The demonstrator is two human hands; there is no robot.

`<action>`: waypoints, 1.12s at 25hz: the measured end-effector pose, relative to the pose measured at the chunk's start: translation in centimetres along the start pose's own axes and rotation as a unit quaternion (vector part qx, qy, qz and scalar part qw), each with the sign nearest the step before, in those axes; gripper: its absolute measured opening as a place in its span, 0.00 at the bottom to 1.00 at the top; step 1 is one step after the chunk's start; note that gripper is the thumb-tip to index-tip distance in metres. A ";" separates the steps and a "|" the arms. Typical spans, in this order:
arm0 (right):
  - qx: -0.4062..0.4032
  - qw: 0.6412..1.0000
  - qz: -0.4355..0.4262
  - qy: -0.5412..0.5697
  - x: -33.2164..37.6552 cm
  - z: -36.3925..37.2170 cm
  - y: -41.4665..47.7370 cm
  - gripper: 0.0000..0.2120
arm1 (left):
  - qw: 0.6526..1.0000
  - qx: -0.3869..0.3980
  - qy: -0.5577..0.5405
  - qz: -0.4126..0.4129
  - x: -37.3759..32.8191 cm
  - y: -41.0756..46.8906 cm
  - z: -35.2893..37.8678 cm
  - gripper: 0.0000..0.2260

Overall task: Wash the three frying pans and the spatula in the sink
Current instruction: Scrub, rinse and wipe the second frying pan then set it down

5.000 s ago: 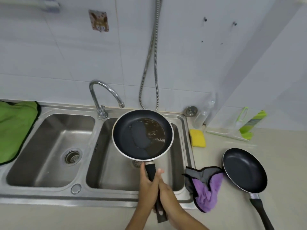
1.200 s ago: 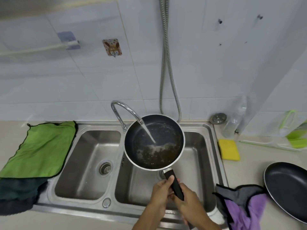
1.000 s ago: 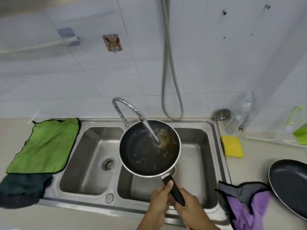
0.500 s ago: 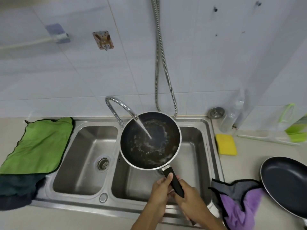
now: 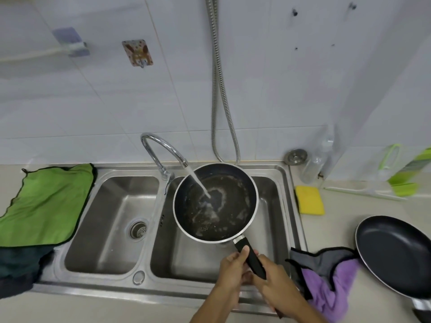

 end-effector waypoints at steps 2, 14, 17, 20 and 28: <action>0.005 1.000 0.001 0.011 0.6 0.7 0.6 0.13 | 1.000 -0.009 -0.005 0.017 -1.2 0.0 -0.8 0.17; 0.037 0.999 0.013 0.012 -0.8 1.8 -0.7 0.13 | 1.000 -0.007 0.021 -0.014 1.2 -0.7 -1.4 0.11; 0.027 1.000 0.014 0.006 0.0 0.9 -0.4 0.14 | 1.000 -0.005 0.016 -0.012 0.7 -0.2 -1.1 0.15; 0.040 0.999 -0.004 0.021 1.2 1.1 -0.2 0.15 | 1.000 -0.006 -0.004 0.004 0.1 0.3 -1.9 0.16; 0.076 0.983 0.072 0.154 0.0 2.4 -2.0 0.26 | 0.998 0.059 -0.018 -0.020 1.5 0.2 -0.3 0.21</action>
Point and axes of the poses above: each hand's wrist, its own y-axis towards the middle knuckle, its own z-axis out of the palm, x = y × z, the point moved 10 cm from there along y, towards the middle knuckle, and after that the axes turned 10 degrees about -y, right-handed, at the moved point
